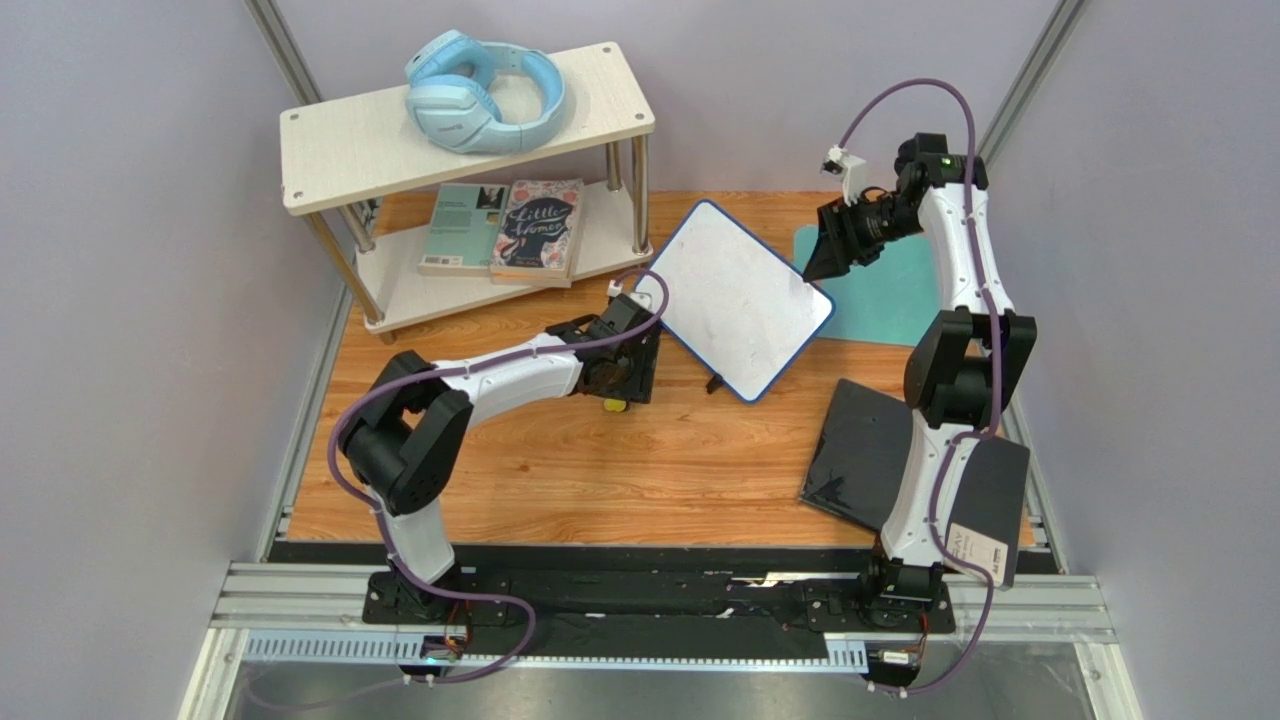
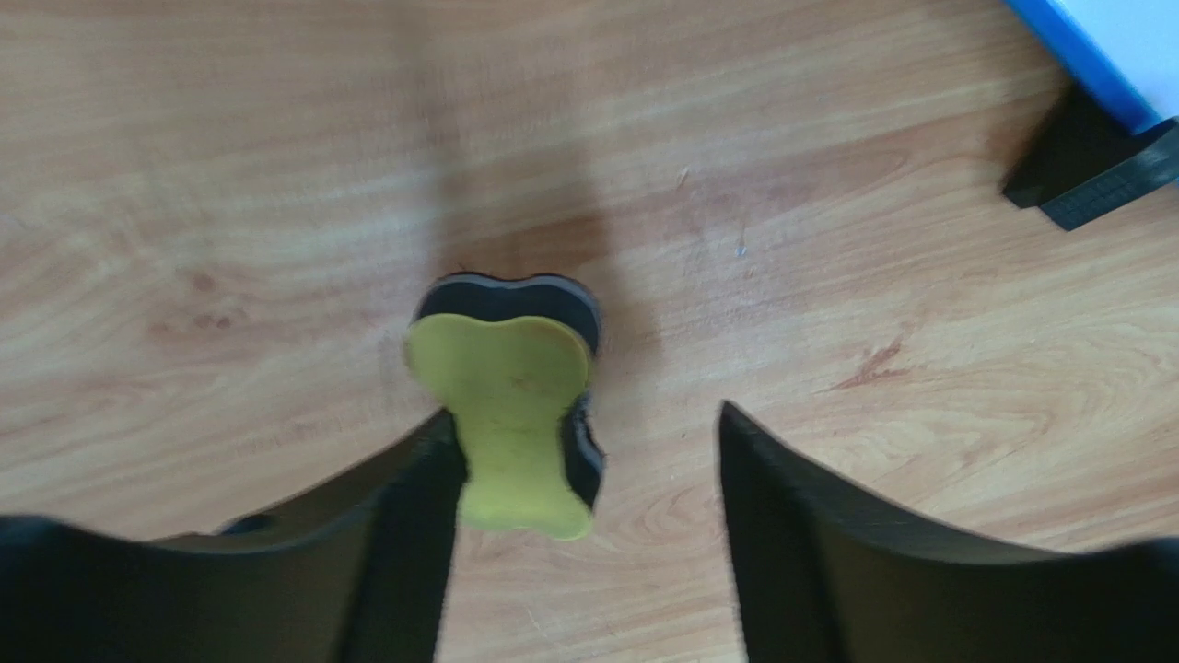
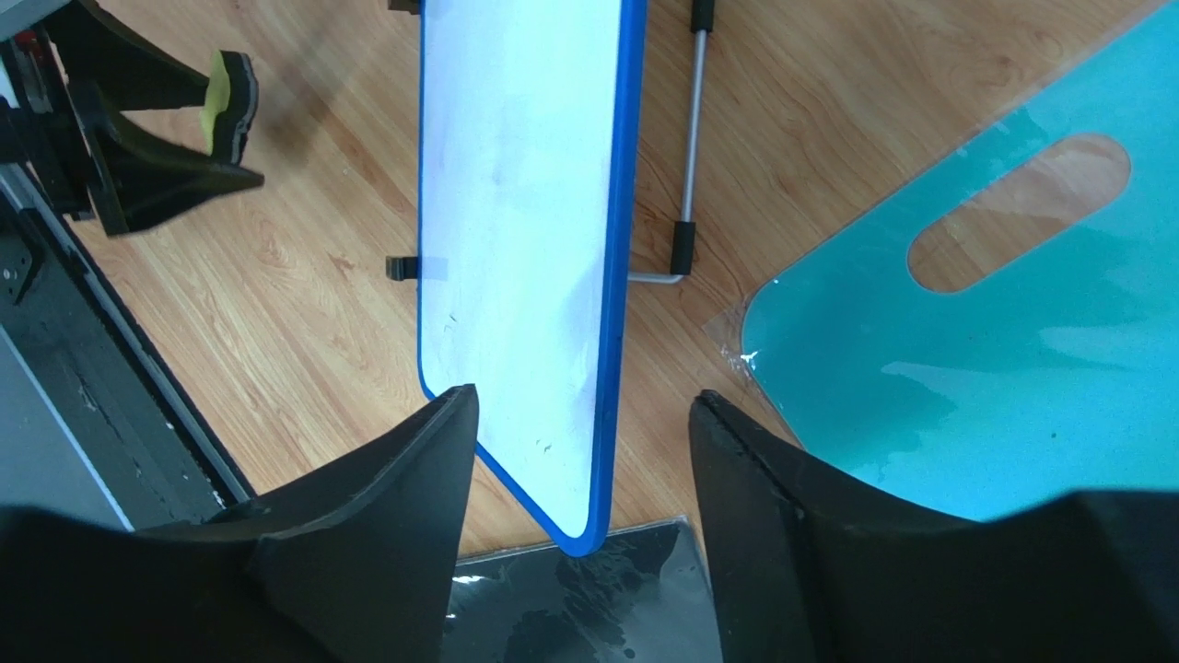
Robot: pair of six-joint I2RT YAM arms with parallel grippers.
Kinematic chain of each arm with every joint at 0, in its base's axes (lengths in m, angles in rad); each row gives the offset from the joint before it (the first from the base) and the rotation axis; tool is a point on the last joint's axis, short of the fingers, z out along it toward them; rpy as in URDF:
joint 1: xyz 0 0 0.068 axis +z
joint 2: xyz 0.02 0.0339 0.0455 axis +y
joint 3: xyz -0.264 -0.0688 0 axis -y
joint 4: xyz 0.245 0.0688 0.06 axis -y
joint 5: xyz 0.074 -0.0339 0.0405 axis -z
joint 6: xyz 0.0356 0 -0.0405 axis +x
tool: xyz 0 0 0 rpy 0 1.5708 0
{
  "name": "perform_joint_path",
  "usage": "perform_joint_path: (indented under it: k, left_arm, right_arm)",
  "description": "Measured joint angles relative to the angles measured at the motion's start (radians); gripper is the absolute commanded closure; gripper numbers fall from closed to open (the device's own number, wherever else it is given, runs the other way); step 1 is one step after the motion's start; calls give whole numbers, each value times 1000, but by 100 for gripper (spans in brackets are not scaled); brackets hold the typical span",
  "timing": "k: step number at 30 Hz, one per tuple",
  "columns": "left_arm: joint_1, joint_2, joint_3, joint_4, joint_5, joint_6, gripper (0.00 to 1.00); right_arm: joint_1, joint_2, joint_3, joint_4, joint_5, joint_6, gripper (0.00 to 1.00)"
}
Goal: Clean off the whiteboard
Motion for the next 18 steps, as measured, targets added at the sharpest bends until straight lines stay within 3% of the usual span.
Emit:
perform_joint_path:
  k: [3, 5, 11, 18]
  left_arm:
    - [0, 9, 0, -31, 18, -3, 4]
    - [0, 4, 0, -38, 23, -1, 1]
    - [0, -46, 0, -51, 37, 37, 1]
    - [0, -60, 30, -63, 117, 86, 1]
  right_arm:
    - [0, -2, 1, 2, 43, 53, 29]
    - [0, -6, -1, 4, 79, 94, 24]
    - [0, -83, -48, 9, 193, 208, 18]
    - [0, -292, -129, 101, 247, 294, 10]
